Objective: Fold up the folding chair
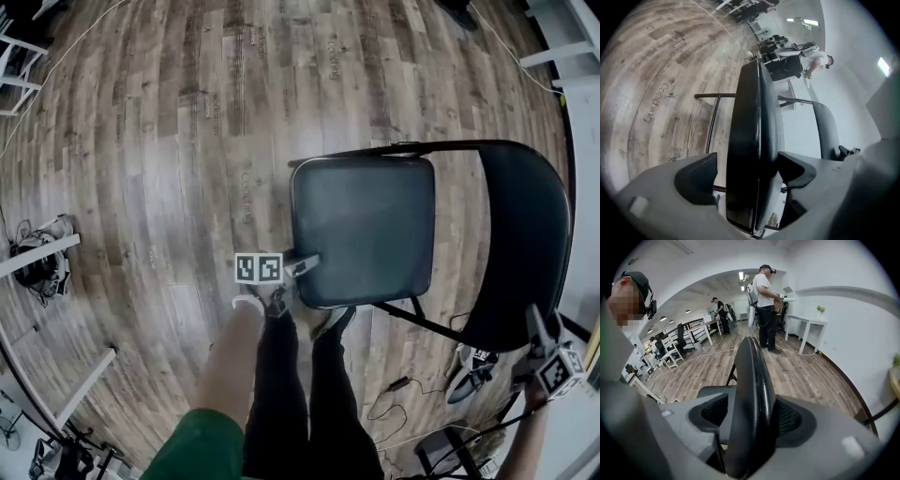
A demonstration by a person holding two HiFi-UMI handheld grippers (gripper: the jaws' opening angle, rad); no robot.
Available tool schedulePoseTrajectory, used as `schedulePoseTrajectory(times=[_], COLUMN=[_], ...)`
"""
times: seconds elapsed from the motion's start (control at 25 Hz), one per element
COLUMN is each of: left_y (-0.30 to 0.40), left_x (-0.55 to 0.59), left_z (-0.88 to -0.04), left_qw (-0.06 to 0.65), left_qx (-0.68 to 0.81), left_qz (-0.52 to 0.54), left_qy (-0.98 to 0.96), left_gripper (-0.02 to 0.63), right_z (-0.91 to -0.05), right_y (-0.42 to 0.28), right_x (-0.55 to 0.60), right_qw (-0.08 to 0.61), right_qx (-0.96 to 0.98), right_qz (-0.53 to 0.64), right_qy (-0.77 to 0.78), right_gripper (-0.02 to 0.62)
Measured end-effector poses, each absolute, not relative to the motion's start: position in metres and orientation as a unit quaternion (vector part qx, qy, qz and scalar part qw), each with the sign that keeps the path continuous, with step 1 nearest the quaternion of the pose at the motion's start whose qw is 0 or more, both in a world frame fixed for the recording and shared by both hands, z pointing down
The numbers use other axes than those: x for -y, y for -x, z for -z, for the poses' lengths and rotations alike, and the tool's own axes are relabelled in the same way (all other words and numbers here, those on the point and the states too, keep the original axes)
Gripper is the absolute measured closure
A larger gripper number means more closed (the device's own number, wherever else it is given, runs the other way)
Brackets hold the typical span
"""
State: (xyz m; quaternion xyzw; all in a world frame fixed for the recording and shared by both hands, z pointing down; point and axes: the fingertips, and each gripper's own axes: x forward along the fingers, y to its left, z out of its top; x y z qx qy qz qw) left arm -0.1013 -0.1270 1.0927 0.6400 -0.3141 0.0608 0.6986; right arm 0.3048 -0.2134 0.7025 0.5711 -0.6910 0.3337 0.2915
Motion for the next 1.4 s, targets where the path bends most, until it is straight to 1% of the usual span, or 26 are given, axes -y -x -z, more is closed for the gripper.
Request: schedulePoseTrajectory(times=[0.08,0.12,0.16,0.2,0.28,0.48,0.64,0.8,1.0,1.16,1.4], left_y=[0.097,0.095,0.093,0.093,0.094,0.096,0.092,0.077,0.057,0.035,-0.001], left_x=[0.126,0.126,0.127,0.127,0.128,0.124,0.125,0.126,0.135,0.144,0.151], left_z=[-1.091,-1.089,-1.088,-1.088,-1.089,-1.087,-1.06,-1.023,-0.959,-0.905,-0.848], left_qw=[0.712,0.718,0.723,0.726,0.731,0.735,0.736,0.738,0.732,0.727,0.734], left_qx=[0.294,0.285,0.28,0.28,0.288,0.293,0.291,0.272,0.255,0.237,0.254], left_qz=[-0.043,-0.034,-0.029,-0.025,-0.021,-0.031,-0.003,0.007,0.029,0.046,0.071], left_qy=[-0.636,-0.634,-0.631,-0.628,-0.618,-0.611,-0.612,-0.617,-0.631,-0.643,-0.626], left_gripper=[0.215,0.216,0.215,0.216,0.217,0.224,0.224,0.224,0.224,0.222,0.222], right_z=[-0.707,-0.709,-0.71,-0.711,-0.714,-0.712,-0.692,-0.663,-0.622,-0.595,-0.569], right_y=[-0.3,-0.302,-0.307,-0.312,-0.323,-0.318,-0.305,-0.29,-0.255,-0.238,-0.238], right_x=[0.217,0.218,0.218,0.217,0.215,0.212,0.216,0.212,0.204,0.202,0.193], right_qw=[0.288,0.286,0.286,0.285,0.275,0.263,0.262,0.255,0.221,0.23,0.242], right_qx=[0.693,0.693,0.694,0.695,0.694,0.694,0.702,0.709,0.729,0.734,0.736], right_qz=[-0.341,-0.341,-0.341,-0.342,-0.349,-0.371,-0.362,-0.346,-0.342,-0.329,-0.316], right_qy=[-0.567,-0.566,-0.565,-0.564,-0.567,-0.559,-0.554,-0.559,-0.55,-0.548,-0.548], right_gripper=[0.288,0.301,0.33,0.385,0.41,0.426,0.436,0.448,0.479,0.486,0.491])
